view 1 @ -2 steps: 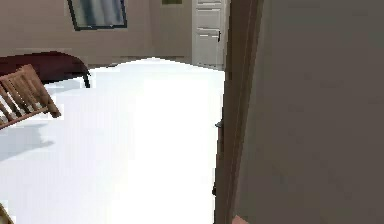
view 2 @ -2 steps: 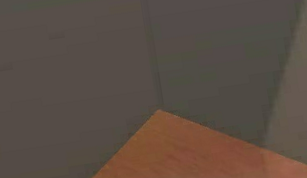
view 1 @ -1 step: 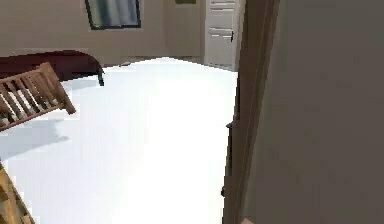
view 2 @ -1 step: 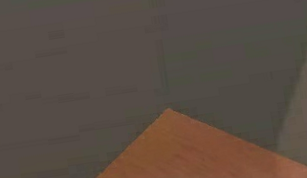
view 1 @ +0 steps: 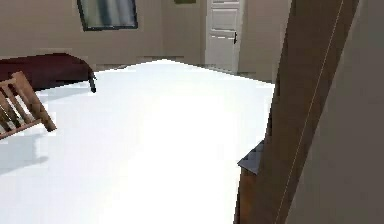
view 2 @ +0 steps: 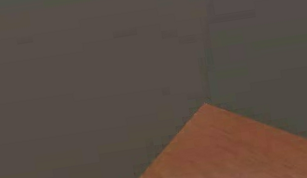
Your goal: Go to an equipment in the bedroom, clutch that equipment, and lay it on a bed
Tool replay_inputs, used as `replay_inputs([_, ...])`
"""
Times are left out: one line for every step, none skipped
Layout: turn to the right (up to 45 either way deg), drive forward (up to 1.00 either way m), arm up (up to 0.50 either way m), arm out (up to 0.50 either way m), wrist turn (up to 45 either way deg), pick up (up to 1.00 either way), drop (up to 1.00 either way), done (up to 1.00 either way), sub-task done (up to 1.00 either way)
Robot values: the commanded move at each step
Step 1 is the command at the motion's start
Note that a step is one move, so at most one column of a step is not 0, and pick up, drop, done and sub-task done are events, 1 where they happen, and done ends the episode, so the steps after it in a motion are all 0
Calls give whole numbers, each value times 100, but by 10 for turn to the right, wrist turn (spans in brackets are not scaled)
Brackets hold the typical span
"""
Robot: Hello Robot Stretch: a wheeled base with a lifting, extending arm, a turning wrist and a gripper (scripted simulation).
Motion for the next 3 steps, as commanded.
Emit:
replay_inputs([-90,0,0,0,0,0,0,0,0])
replay_inputs([0,45,0,0,0,0,0,0,0])
replay_inputs([-270,0,0,0,0,0,0,0,0])
